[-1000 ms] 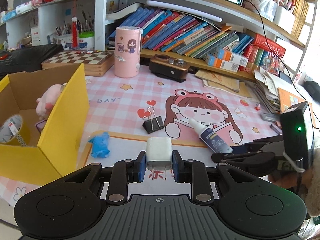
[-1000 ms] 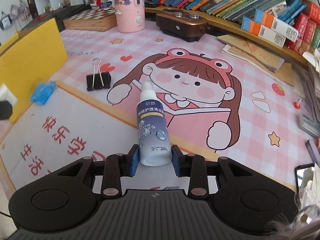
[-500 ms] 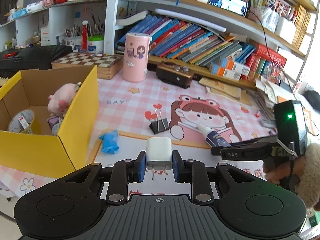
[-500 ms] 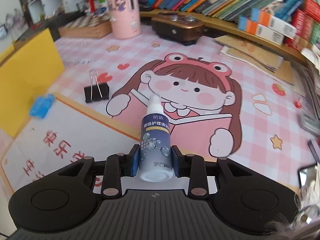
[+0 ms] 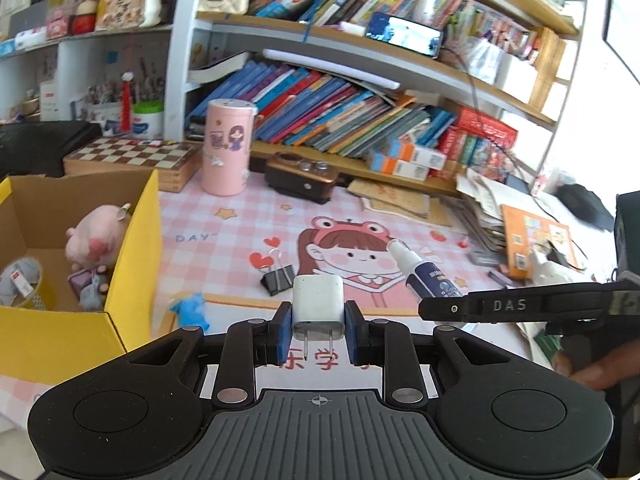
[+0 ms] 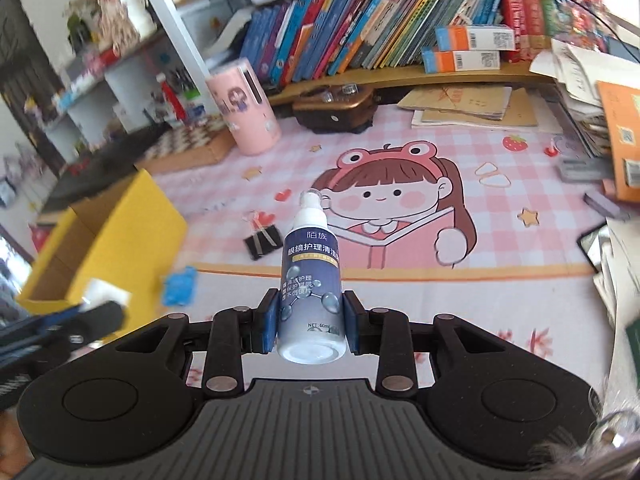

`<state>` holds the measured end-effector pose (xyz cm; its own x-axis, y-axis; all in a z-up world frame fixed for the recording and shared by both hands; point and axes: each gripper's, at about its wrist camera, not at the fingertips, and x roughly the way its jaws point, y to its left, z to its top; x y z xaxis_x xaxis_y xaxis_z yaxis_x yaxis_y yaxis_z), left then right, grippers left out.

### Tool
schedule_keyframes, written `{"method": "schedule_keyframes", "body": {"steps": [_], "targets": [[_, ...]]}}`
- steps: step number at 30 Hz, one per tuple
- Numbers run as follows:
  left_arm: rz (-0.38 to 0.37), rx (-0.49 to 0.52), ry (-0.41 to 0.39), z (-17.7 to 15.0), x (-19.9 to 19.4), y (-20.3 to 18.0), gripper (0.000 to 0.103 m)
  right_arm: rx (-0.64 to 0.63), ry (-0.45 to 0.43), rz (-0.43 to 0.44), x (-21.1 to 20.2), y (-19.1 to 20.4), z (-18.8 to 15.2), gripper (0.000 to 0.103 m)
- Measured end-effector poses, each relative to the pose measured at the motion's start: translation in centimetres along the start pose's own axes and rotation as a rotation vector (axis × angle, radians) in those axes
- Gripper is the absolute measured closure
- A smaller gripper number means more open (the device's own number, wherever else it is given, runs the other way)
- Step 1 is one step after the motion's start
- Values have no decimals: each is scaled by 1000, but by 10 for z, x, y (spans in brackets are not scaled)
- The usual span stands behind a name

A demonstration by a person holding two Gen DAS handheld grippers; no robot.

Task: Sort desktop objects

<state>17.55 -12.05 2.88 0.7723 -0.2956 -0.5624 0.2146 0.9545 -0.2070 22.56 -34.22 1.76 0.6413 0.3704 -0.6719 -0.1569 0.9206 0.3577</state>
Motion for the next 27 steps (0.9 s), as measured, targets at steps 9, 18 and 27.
{"method": "schedule_keyframes", "body": {"steps": [9,18,27], "targets": [[-65,24,13,-12,-22,17,78,44,4,-18,-25,35,-40,73],[-64,7,39,-36,-61,49,78,39,48,-8,-30,81,-81,73],[-45,-13,73,-68,-102,81,78,17,101,20,-35,132,-131,73]]}}
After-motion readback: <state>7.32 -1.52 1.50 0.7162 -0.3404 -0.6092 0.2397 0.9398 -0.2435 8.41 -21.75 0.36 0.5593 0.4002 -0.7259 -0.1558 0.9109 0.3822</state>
